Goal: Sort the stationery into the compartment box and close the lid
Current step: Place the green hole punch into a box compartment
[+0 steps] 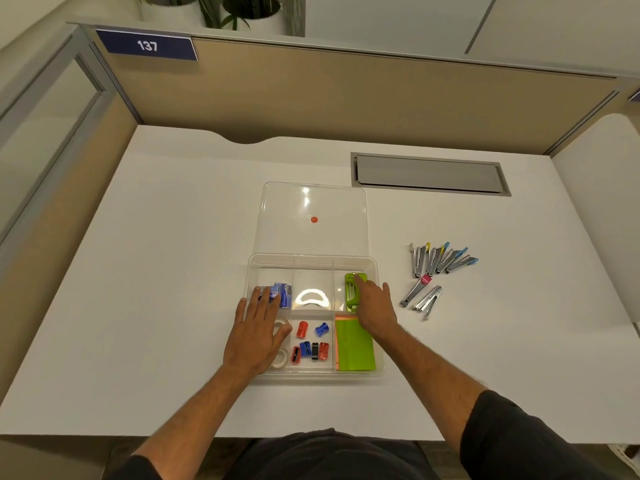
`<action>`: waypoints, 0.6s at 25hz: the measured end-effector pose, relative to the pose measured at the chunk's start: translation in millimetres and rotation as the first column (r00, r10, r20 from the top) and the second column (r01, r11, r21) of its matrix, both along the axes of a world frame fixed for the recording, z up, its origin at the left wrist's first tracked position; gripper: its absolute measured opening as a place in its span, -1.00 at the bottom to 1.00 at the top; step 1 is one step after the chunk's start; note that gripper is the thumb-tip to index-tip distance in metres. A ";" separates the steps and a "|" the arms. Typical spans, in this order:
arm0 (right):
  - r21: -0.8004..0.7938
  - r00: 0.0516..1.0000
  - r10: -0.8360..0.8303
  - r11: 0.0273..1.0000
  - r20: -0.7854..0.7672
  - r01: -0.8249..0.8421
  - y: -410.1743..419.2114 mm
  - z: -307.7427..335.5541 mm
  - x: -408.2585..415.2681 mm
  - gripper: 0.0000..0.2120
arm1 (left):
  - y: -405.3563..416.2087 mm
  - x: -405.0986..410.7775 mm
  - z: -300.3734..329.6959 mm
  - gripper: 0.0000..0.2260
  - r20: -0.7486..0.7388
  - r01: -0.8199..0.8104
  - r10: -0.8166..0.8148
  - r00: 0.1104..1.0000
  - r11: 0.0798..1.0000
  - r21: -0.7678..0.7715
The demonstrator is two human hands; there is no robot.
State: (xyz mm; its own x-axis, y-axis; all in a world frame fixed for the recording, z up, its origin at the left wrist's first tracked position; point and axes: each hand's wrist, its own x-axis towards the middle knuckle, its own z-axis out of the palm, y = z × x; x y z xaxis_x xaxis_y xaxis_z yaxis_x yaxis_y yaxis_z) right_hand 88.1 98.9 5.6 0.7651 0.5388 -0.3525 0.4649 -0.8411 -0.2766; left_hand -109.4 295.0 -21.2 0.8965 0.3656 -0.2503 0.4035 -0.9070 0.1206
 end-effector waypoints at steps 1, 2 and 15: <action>0.001 1.000 0.014 1.000 0.011 -0.014 -0.2 -0.2 -0.1 -0.45 | 0.0 0.3 -0.3 -0.22 0.004 -0.002 0.002 1.000 1.000 -0.001; 0.000 0.999 0.028 1.000 0.015 -0.028 -0.3 0.1 0.2 -0.47 | 0.3 0.5 -0.1 -0.22 0.005 -0.002 0.002 1.000 1.000 -0.007; 0.280 0.984 0.024 0.959 -0.179 0.027 -28.8 23.1 -1.7 -0.55 | -2.6 9.5 12.8 -0.24 -0.010 -0.039 0.039 0.999 0.996 -0.079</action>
State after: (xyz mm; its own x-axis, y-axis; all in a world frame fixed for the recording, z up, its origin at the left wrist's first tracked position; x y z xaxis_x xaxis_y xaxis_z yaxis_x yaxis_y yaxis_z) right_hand 86.4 70.1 28.7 0.7044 0.6344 -0.3183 0.3847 -0.7181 -0.5799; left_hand -100.0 292.4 -8.4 0.8797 0.3790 -0.2873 0.4398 -0.8782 0.1881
